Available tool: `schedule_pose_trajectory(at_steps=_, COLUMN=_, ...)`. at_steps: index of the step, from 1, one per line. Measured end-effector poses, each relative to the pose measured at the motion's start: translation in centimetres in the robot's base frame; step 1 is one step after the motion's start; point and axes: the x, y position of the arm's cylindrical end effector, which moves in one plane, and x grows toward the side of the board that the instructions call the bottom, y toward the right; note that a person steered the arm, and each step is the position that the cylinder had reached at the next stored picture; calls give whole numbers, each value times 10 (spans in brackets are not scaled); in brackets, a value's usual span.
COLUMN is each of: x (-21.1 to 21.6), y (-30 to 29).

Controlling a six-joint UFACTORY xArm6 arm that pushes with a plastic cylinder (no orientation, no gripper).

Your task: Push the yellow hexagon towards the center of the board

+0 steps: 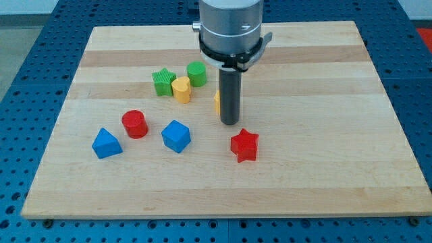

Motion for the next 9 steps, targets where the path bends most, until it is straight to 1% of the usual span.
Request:
schedule_pose_trajectory(at_steps=1, x=-19, y=0)
schedule_pose_trajectory(at_steps=2, x=-24, y=1)
schedule_pose_trajectory(at_steps=4, x=-24, y=45)
schedule_pose_trajectory(at_steps=5, x=-27, y=42)
schedule_pose_trajectory(at_steps=9, x=-33, y=-7)
